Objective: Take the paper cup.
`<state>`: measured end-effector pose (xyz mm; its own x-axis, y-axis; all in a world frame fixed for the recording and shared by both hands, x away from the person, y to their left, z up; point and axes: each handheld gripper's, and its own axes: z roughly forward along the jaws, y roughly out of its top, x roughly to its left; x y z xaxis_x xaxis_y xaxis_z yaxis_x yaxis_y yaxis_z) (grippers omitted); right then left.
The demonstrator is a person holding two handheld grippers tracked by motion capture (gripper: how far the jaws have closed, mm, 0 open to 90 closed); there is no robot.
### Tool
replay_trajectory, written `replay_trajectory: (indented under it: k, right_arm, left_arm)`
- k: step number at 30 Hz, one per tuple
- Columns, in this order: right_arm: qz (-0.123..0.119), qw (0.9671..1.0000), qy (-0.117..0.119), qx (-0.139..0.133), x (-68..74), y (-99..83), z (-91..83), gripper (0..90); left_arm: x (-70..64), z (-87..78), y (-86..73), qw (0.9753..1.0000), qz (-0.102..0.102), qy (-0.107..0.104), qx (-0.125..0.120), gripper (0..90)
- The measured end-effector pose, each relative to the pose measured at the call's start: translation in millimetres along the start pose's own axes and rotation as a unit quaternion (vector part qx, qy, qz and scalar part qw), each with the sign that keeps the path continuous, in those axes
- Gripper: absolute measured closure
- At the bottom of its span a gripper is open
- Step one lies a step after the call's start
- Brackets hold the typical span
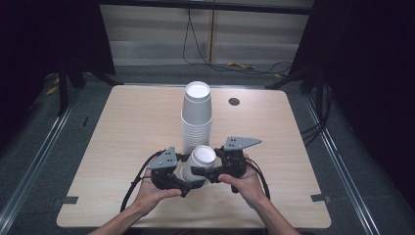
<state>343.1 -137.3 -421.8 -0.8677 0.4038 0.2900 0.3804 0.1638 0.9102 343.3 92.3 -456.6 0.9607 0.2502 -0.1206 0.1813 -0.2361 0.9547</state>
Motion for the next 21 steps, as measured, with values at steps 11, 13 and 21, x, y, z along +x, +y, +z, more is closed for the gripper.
replay_trajectory:
  k: [11, 13, 21]
  right_arm:
    - [0.002, 0.9998, 0.012, -0.018, 3.1, -3.4, 3.8, 21.6]
    - [0.004, 0.9997, 0.012, -0.019, 3.4, -3.2, 3.2, 21.4]
    - [0.011, 0.9996, 0.023, -0.013, 2.7, -2.9, 1.8, 19.9]
  left_arm:
    - [-0.8, -2.0, -2.3, 0.9999, -0.006, -0.008, -0.01, 11.4]
    - [-1.5, -3.1, -1.0, 1.0, 0.001, -0.007, -0.007, 12.3]
    - [-0.9, -5.5, 2.4, 0.9997, 0.011, -0.017, 0.015, 14.4]
